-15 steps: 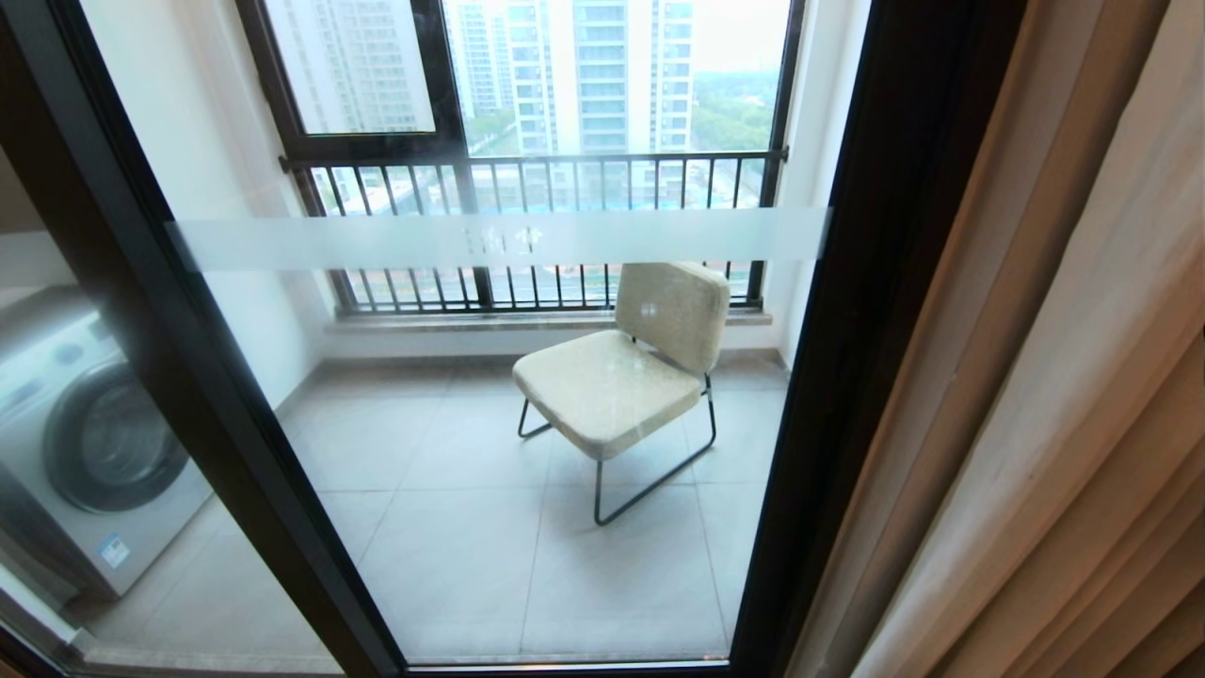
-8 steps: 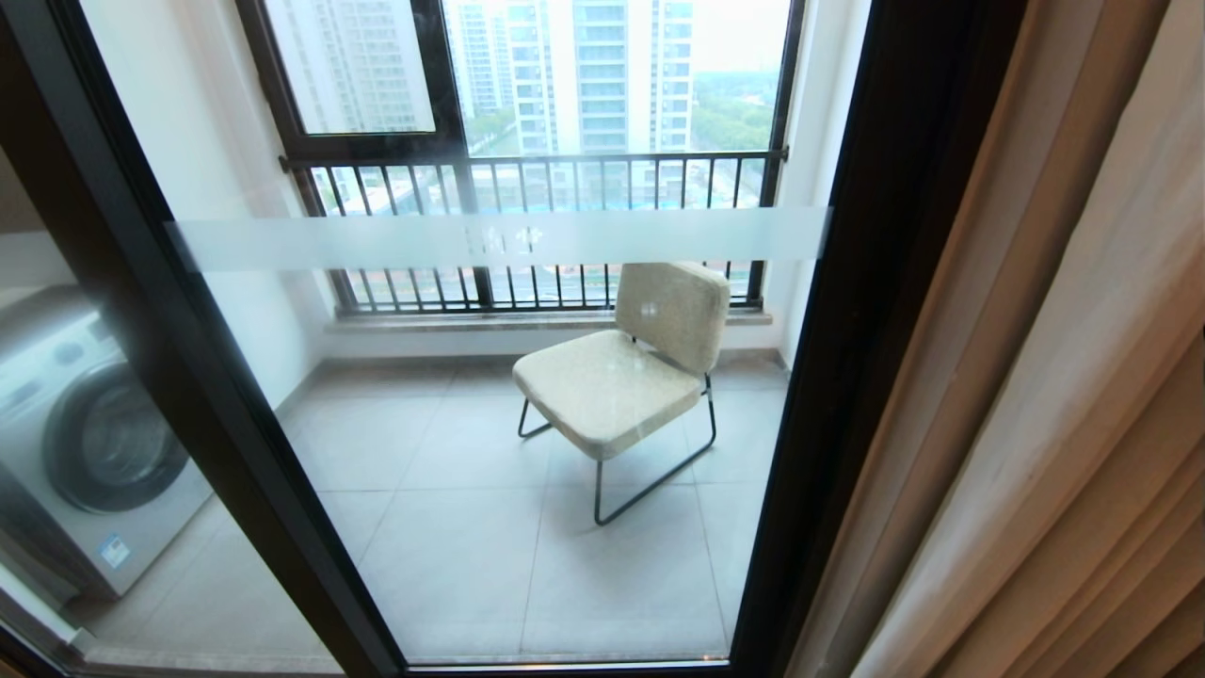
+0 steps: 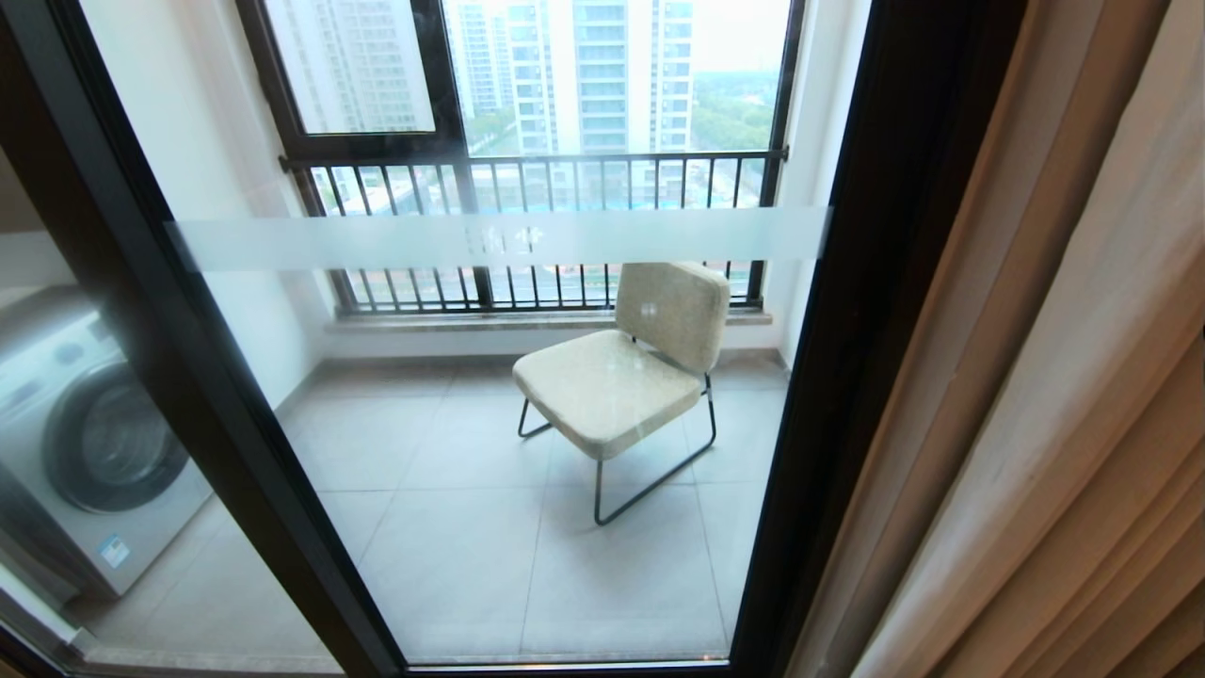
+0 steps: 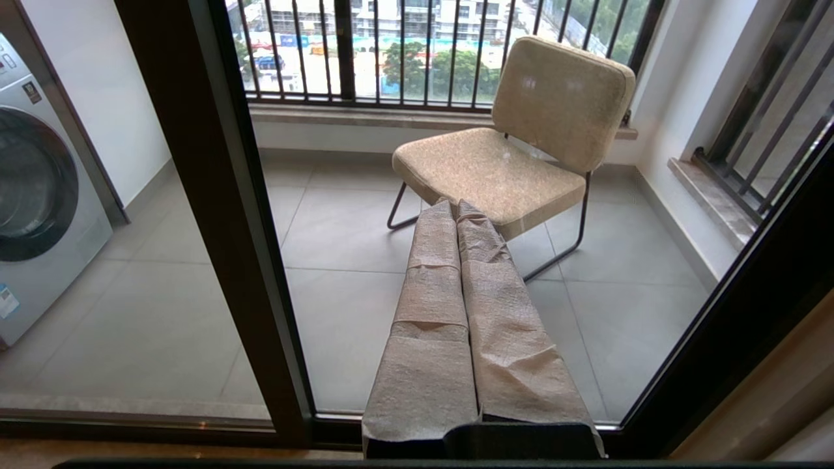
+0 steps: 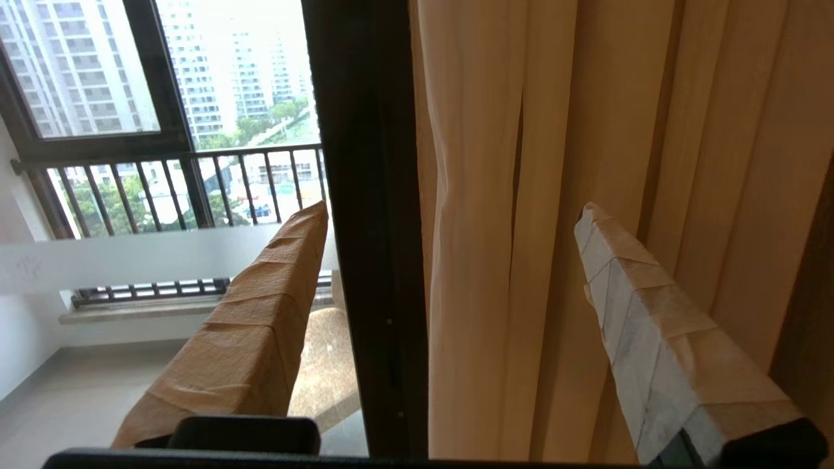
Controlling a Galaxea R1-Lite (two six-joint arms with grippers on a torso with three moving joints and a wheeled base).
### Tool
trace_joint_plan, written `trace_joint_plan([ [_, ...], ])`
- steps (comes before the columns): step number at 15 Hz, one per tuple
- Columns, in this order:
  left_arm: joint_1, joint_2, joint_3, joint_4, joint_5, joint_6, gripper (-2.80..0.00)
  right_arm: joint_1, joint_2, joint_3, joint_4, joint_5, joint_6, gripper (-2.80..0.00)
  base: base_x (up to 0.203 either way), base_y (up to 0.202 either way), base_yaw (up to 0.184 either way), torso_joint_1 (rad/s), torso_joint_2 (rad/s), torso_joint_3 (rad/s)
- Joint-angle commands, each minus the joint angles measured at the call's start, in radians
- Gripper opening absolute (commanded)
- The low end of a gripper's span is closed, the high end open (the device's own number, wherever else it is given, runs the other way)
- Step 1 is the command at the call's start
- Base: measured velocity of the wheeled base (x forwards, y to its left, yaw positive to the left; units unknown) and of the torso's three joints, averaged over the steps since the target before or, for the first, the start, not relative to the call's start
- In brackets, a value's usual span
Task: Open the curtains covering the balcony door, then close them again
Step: Close the inner curtains on both sides
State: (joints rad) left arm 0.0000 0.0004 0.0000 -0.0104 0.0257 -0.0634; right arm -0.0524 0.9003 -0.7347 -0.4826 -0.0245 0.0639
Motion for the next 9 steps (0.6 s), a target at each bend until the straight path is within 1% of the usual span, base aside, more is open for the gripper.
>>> trace_joint_plan([
  [1,0.0,0.0,0.0,0.0,0.0,-0.001,-2.8,-0.017,0.132,-0.1,-0.005,0.0,0.005,0.0,0.0,0.0,0.0,0.0,0.0,0.0],
  [4,0.0,0.0,0.0,0.0,0.0,0.0,-2.8,-0.03,0.248,-0.191,-0.042,0.0,0.016,0.0,0.0,0.0,0.0,0.0,0.0,0.0],
  [9,0.0,0.0,0.0,0.0,0.0,-0.001,-2.8,-0.037,0.405,-0.291,-0.139,-0.002,0.02,0.0,0.0,0.0,0.0,0.0,0.0,0.0],
])
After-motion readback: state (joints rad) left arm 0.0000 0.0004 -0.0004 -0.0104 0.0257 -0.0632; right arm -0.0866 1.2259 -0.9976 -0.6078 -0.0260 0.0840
